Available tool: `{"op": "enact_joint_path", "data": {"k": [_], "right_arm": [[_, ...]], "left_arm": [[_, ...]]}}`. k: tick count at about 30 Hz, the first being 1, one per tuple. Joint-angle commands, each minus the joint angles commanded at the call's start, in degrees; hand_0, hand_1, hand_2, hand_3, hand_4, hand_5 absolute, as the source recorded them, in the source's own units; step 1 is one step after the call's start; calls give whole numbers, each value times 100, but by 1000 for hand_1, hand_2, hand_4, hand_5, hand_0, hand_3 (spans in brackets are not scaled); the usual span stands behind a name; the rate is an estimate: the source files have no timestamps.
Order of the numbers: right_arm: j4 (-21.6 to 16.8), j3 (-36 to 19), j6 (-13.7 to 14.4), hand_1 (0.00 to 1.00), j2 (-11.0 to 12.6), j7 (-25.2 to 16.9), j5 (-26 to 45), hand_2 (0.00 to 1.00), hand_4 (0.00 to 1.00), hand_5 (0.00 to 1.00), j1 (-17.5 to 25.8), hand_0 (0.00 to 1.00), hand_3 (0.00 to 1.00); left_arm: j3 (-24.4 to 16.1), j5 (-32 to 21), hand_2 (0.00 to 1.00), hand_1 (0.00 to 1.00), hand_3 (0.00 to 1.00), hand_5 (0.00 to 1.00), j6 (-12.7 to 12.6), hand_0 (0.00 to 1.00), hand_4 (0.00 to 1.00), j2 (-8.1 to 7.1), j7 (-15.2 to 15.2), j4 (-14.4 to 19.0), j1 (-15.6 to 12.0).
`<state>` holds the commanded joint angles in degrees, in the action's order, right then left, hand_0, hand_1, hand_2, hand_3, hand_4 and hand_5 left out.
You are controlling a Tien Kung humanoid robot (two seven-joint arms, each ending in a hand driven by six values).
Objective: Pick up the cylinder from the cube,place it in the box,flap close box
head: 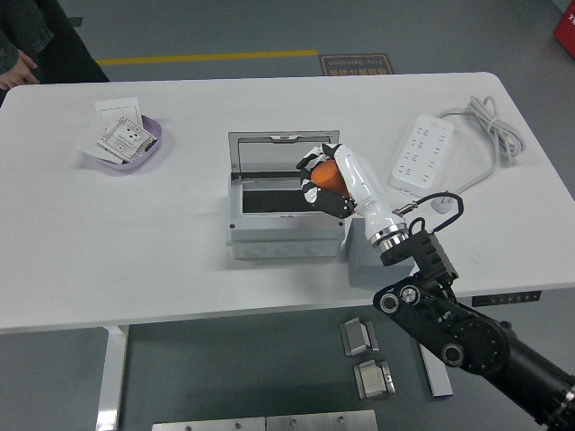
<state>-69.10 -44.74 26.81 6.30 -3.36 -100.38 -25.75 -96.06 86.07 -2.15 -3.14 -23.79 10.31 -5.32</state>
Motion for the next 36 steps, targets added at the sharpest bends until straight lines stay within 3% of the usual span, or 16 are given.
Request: {"op": "enact_joint_path", "data": {"k": [11, 19, 25, 34, 36], "right_arm": [[598, 849, -254, 162, -317, 315, -430, 273, 2, 2, -934, 118, 308], [1262, 1391, -485, 162, -368, 362, -469, 271, 2, 2, -1485, 118, 308], [1617, 1629, -685, 165, -358, 362, -402, 273, 2, 2, -1700, 120, 310], [1762, 1572, -954, 174, -367, 199, -412, 279, 2, 2, -1763, 125, 318], [1775, 1563, -968, 224, -377, 167, -423, 308, 2, 2, -1771, 179, 372]], "left_arm": [[-37, 40, 560, 653, 672, 343, 19, 646, 705, -46, -72, 0, 13], [-15, 52, 560, 653, 672, 343, 29, 646, 705, -51, -51, 0, 67], [-13, 73, 560, 654, 671, 342, 27, 646, 704, -52, -34, 0, 86], [-53, 140, 561, 654, 671, 343, 28, 646, 704, -54, -44, 0, 95], [-66, 157, 560, 654, 671, 342, 31, 646, 703, -59, -59, 0, 88]]}}
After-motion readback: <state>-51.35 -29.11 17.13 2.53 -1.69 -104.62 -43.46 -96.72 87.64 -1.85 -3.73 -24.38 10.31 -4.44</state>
